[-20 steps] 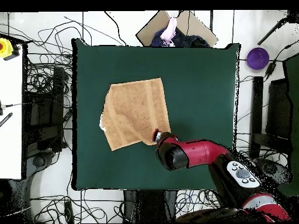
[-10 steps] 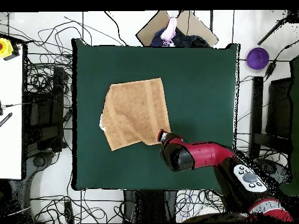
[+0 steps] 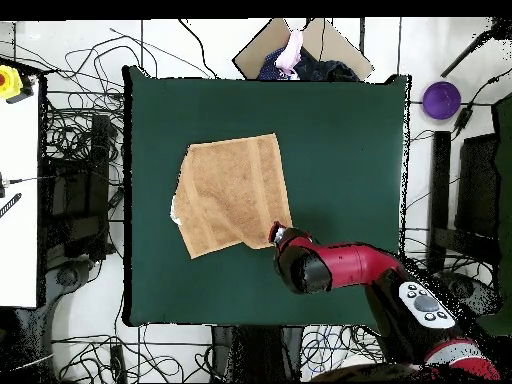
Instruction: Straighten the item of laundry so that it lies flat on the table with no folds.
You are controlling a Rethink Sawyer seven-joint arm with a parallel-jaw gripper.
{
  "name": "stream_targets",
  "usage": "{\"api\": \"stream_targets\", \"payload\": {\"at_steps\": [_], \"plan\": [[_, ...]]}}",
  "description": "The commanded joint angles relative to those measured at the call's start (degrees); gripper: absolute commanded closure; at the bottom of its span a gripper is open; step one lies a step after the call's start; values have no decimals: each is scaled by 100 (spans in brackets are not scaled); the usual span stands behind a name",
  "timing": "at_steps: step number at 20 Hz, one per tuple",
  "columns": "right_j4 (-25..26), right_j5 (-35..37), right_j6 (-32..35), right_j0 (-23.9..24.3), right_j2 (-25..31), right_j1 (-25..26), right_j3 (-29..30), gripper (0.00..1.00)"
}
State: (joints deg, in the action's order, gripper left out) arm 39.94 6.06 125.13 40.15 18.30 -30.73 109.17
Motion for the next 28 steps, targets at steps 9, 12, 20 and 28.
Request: {"api": "stream_targets", "payload": {"at_steps": [9, 12, 20, 28], "plan": [[203, -50, 46, -100, -89, 1150, -1096, 0], [225, -68, -45, 22, 19, 1432, -1326, 0], [184, -152, -27, 269, 207, 1504, -1214, 0], [257, -320, -61, 682, 554, 1555, -988, 0]]}}
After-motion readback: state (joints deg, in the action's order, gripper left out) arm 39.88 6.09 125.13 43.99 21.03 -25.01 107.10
